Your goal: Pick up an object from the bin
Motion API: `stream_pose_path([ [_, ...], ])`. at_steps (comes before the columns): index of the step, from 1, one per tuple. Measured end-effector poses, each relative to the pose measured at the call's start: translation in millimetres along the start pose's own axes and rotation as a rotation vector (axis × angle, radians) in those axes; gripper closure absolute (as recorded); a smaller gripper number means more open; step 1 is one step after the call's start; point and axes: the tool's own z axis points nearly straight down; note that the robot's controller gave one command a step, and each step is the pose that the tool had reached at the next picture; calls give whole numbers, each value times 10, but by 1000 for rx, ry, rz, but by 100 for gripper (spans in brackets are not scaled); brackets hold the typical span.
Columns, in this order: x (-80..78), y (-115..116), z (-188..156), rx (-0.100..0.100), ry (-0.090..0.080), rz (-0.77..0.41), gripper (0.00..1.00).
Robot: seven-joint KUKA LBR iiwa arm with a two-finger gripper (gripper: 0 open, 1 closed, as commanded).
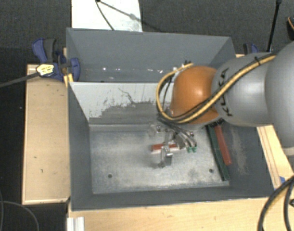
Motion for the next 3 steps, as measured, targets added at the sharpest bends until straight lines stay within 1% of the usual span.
stream_pose_path([
  [1, -114, -571, 179, 3, -6, 1, 0],
  [2, -118, -528, 163, 0, -6, 1, 100],
  [3, 103, -1128, -1814, 6, -10, -593, 100],
])
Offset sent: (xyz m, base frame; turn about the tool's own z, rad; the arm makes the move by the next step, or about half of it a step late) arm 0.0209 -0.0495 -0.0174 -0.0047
